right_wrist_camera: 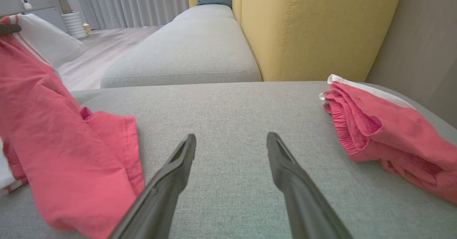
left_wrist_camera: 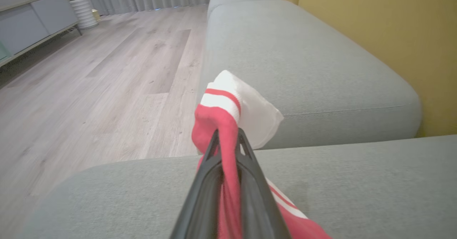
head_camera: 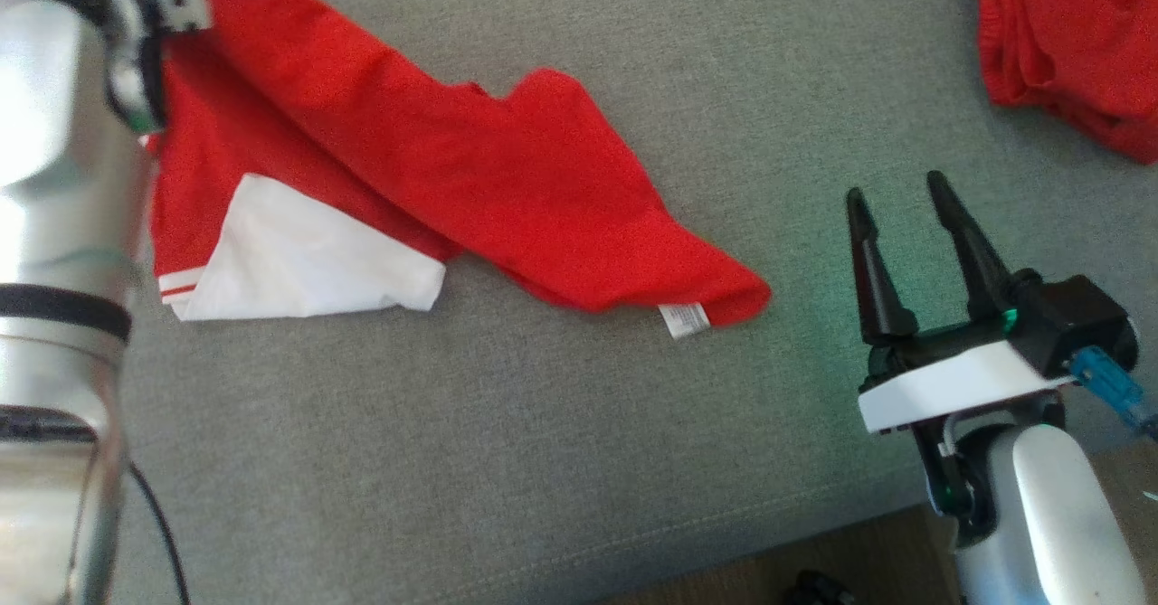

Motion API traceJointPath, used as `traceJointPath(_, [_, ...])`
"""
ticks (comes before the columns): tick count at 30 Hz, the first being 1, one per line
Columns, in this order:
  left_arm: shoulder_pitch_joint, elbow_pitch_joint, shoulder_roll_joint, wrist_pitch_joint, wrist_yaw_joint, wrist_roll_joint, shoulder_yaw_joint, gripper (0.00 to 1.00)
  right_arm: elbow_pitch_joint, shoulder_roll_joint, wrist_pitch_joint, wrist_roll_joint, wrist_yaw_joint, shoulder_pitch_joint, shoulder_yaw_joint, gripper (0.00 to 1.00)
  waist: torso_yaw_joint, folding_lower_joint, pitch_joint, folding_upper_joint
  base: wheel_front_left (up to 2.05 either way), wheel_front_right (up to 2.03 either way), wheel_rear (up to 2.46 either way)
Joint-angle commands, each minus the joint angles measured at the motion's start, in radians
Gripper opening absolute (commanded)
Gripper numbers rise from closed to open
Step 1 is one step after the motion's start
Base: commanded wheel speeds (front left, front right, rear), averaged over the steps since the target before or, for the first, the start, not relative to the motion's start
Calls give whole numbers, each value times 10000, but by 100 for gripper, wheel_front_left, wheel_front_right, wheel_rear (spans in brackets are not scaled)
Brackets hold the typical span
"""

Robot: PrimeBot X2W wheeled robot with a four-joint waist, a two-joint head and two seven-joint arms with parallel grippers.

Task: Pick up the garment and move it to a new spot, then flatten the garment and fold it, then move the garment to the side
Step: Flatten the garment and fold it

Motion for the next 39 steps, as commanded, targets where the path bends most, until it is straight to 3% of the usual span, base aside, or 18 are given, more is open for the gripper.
traceJointPath(1, [-426, -229, 558, -60, 142, -68, 285, 0, -384, -40, -144, 19, -9, -172, 92, 100, 12, 0, 29, 0, 0, 0, 0])
traceJointPath(6, [-181, -10, 871, 78, 128, -246, 410, 0, -327, -40, -129, -9, -9, -260, -80, 100, 76, 0, 64, 0, 0, 0, 0])
traceJointPath(7, [-116, 17, 844, 62, 99, -284, 408, 14, -300, -39, -120, -16, -9, -293, -108, 100, 104, 0, 57, 0, 0, 0, 0])
traceJointPath(8, [-58, 29, 794, 26, 63, -339, 419, 40, -273, -39, -111, -23, -9, -325, -135, 100, 136, 0, 48, 0, 0, 0, 0])
traceJointPath(9, [-10, 24, 746, -38, 33, -375, 416, 82, -247, -39, -103, -30, -9, -357, -155, 100, 168, 0, 34, 0, 0, 0, 0])
traceJointPath(10, [32, 13, 702, -113, -4, -407, 409, 100, -222, -39, -96, -42, -9, -386, -162, 100, 200, 0, 12, 0, 0, 0, 0])
traceJointPath(14, [180, -152, 518, -501, -146, -531, 389, 100, -129, -39, -53, -121, -9, -417, -118, 100, 361, 0, -199, 0, 0, 0, 0])
traceJointPath(20, [612, -683, 186, -785, -760, -784, 239, 100, -71, -39, -3, -170, -9, -184, -179, 100, 768, 0, -827, 0, 0, 0, 0])
traceJointPath(27, [2314, -1995, -256, -521, -1405, -1050, -210, 100, -151, -39, 149, -137, -9, 346, -219, 100, 1244, 0, -1604, 0, 0, 0, 0])
traceJointPath(32, [3821, -3148, -649, -150, -1462, -1132, -652, 100, -254, -39, 248, -106, -9, 616, -239, 100, 1427, 0, -1841, 0, 0, 0, 0])
traceJointPath(39, [6202, -4965, -1200, 582, -1137, -1028, -1670, 100, -432, -39, 339, -29, -9, 779, -156, 100, 1435, 0, -1790, 0, 0, 0, 0])
